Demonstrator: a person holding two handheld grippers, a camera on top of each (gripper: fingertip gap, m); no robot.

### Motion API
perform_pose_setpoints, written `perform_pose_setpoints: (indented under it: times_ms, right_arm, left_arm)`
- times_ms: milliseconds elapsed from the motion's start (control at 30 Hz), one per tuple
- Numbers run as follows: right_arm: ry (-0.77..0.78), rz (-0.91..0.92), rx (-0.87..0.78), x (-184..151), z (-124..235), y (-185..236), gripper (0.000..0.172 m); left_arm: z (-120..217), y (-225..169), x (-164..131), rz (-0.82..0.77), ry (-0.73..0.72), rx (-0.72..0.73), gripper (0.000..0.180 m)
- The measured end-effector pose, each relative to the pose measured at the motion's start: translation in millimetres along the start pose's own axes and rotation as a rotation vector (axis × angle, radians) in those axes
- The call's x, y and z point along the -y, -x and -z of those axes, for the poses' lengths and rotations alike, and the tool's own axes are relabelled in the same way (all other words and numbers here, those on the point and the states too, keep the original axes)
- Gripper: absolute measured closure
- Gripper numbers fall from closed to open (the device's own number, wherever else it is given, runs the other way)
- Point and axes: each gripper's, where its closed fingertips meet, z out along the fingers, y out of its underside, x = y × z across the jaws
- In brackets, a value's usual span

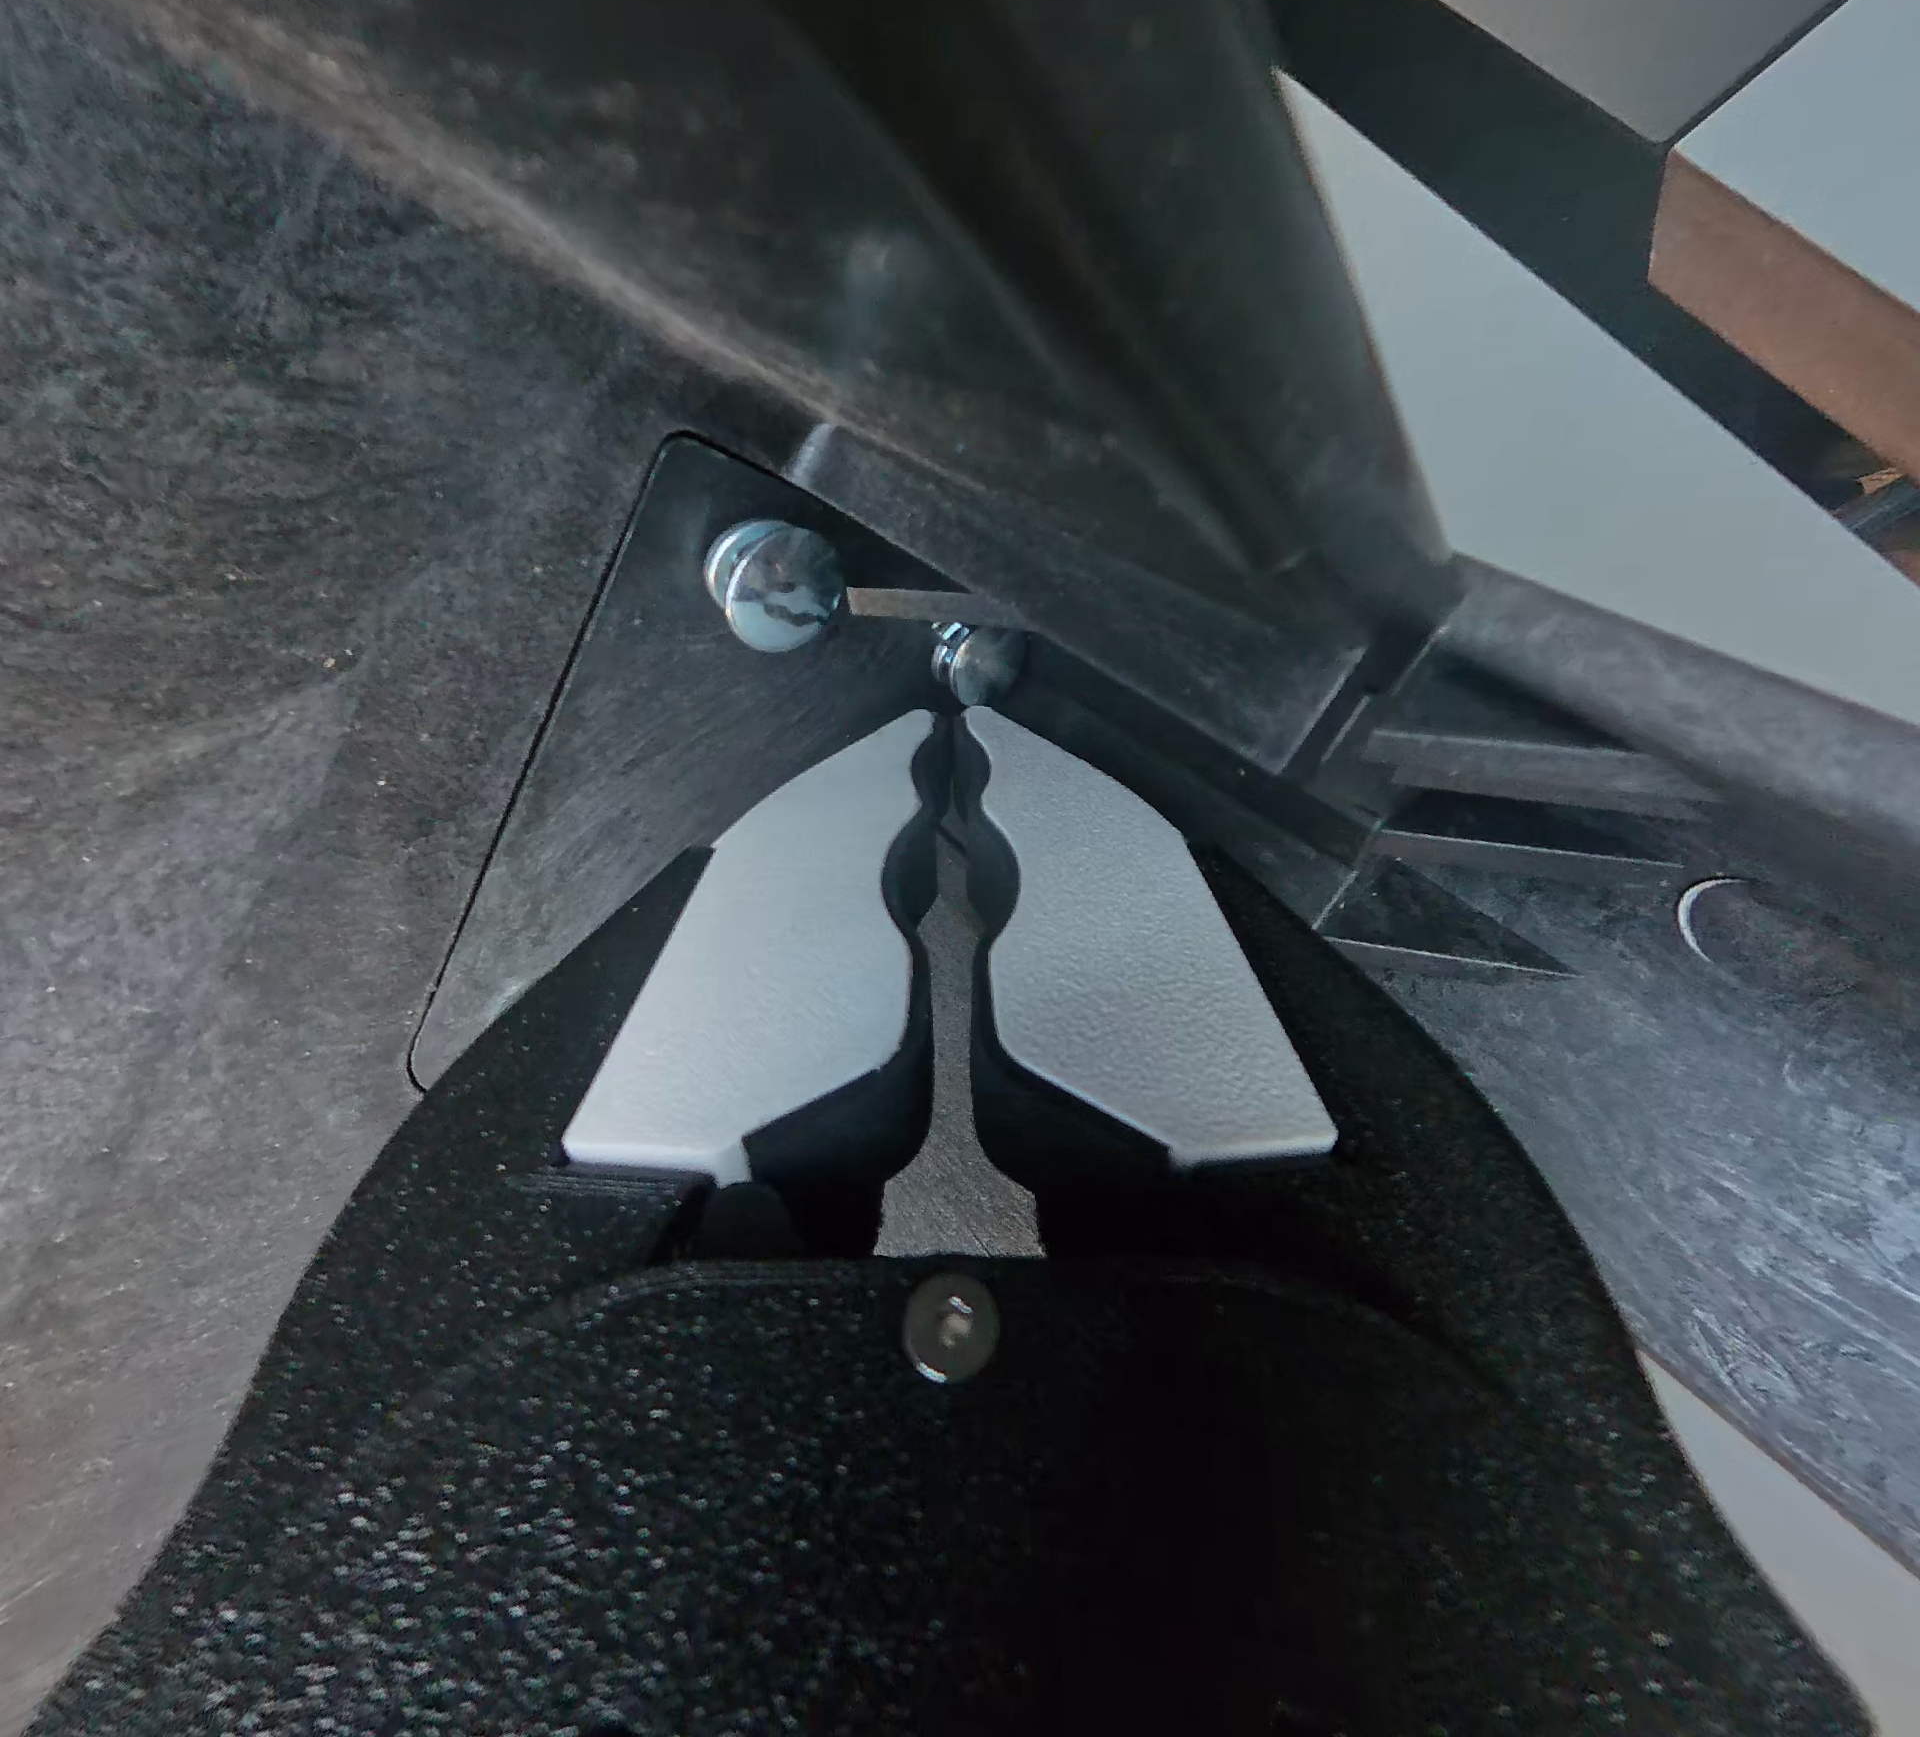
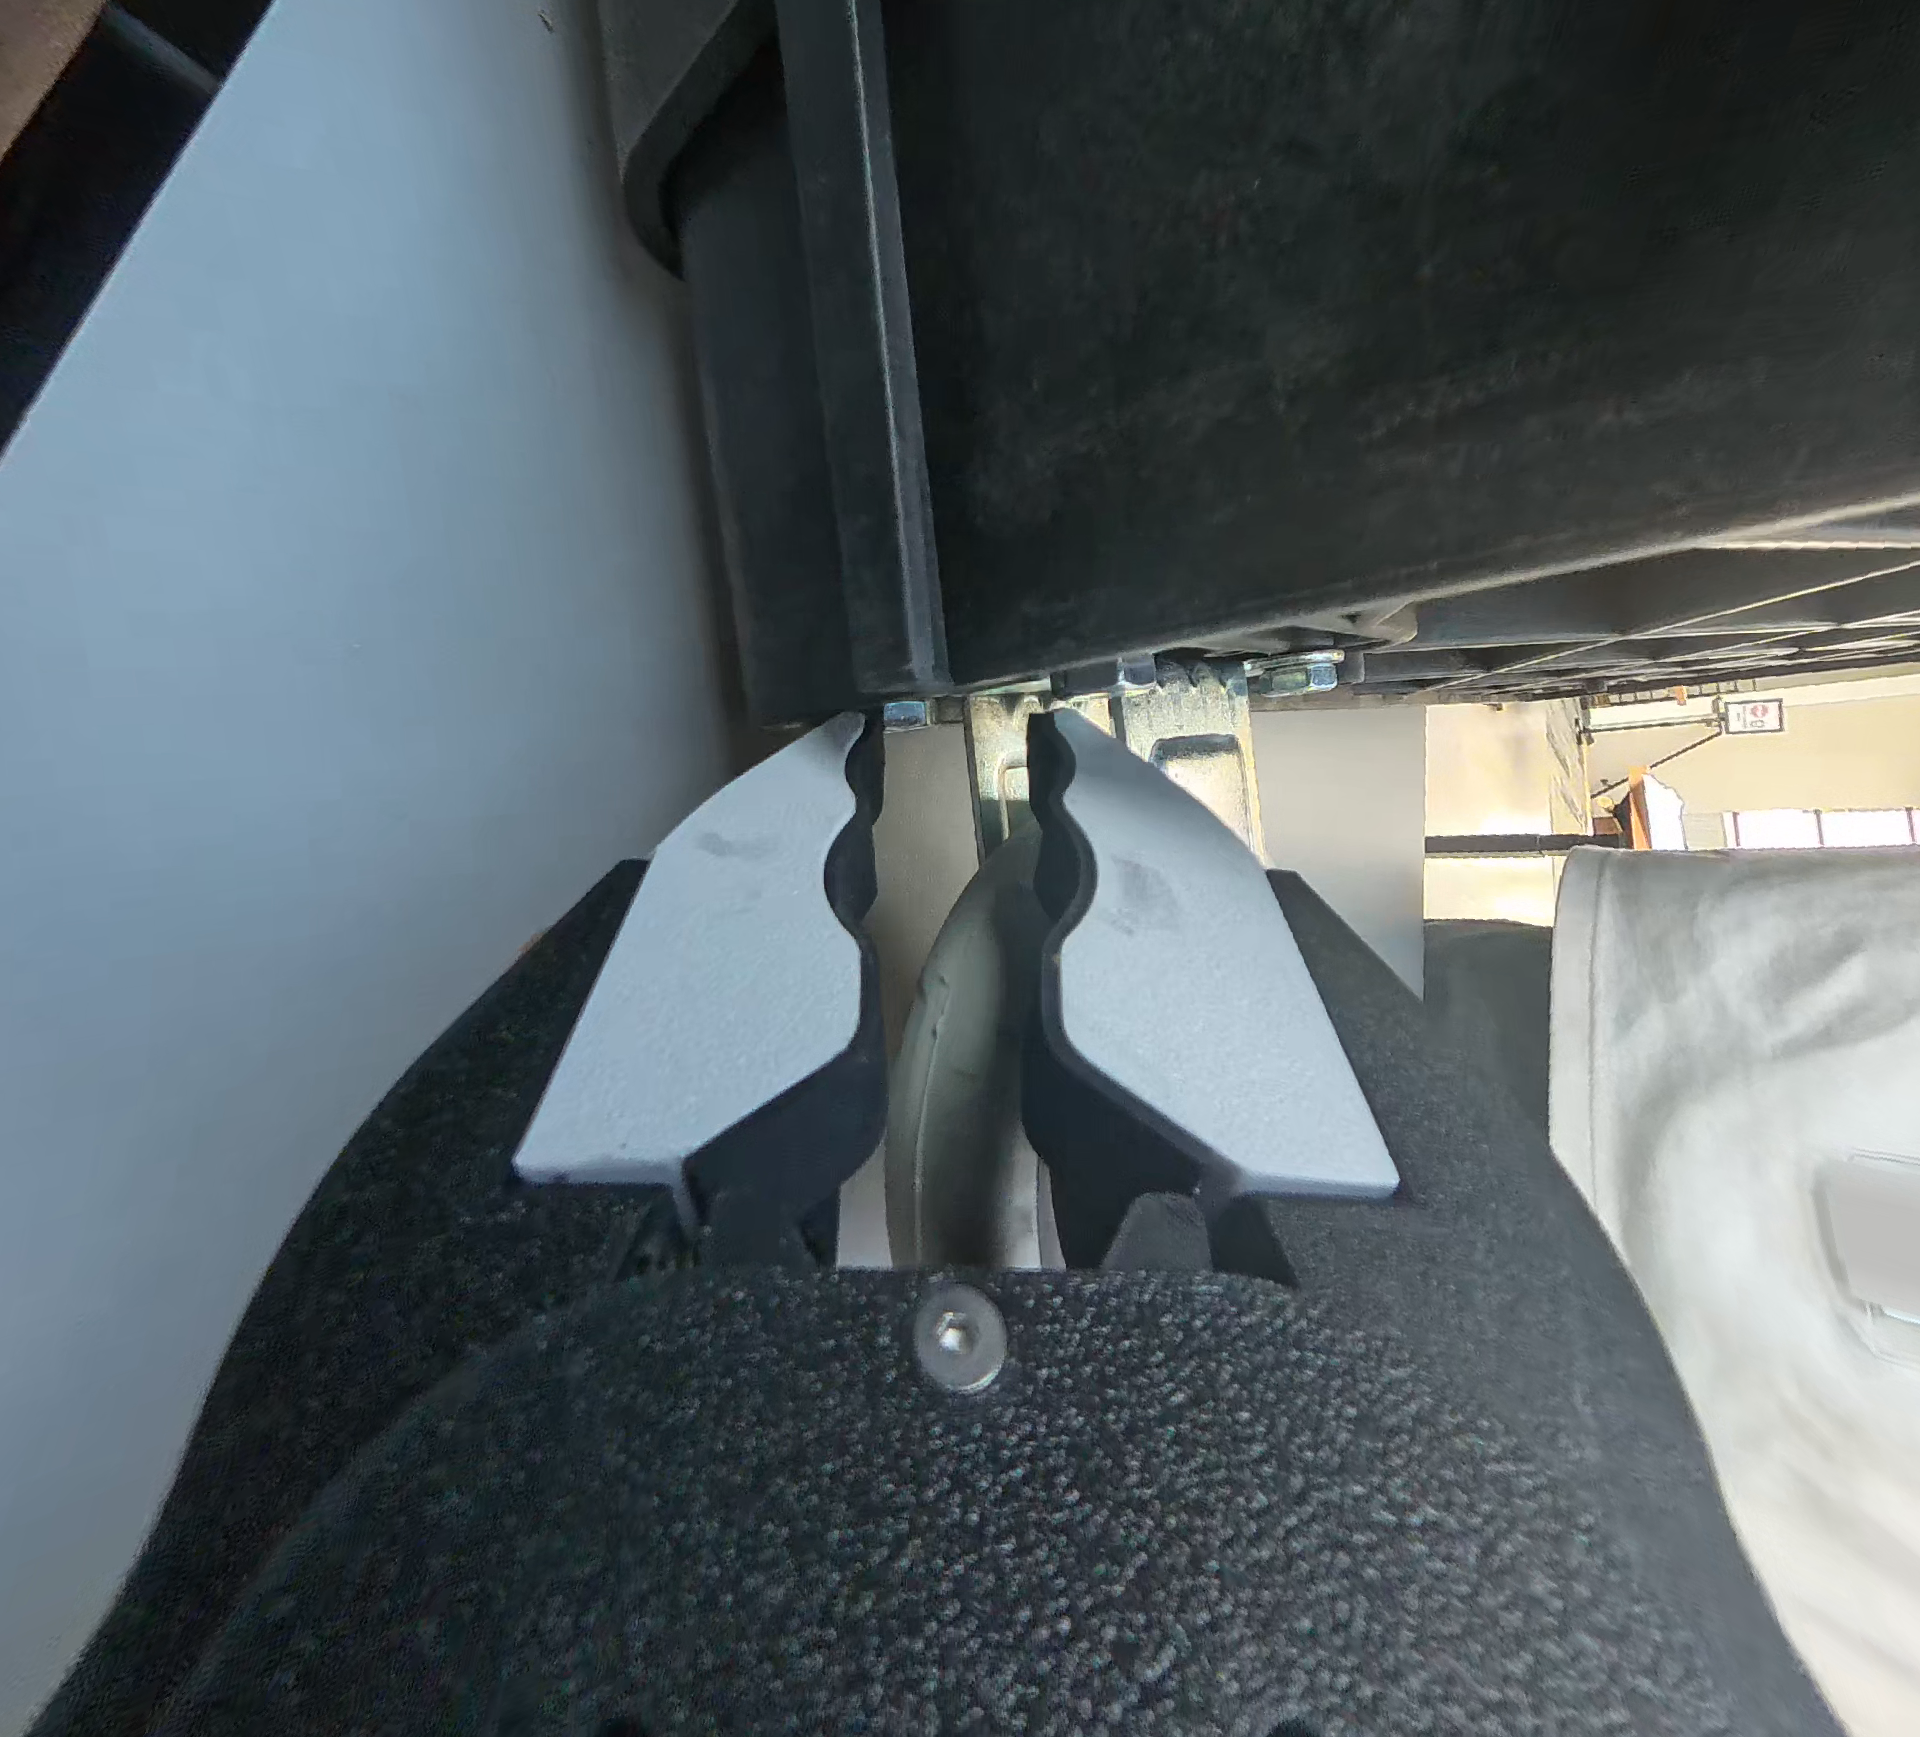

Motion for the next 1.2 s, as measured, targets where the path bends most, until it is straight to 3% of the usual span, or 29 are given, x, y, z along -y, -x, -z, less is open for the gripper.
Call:
perform_pose_setpoints:
  times_ms: [367, 433, 600, 967, 1200]
  right_arm:
    - [-0.012, -0.040, 0.005, 1, 1, 0, 0.147]
    - [-0.060, -0.113, -0.100, 6, 4, -16, 0.172]
    - [-0.030, -0.084, -0.105, 3, 3, -15, 0.172]
    - [-0.003, 0.091, -0.072, -1, 4, 4, 0.140]
    - [0.013, 0.129, -0.073, 1, -1, 2, 0.144]
  left_arm:
    - [0, 0, 0, -0.005, 0.002, 0.003, 0.180]
    - [0, 0, 0, -0.004, 0.002, 0.003, 0.180]
    - [0, 0, 0, -0.006, 0.004, 0.005, 0.180]
    - [0, 0, 0, -0.007, 0.004, 0.009, 0.180]
    - [0, 0, 0, -0.007, 0.001, 0.008, 0.180]
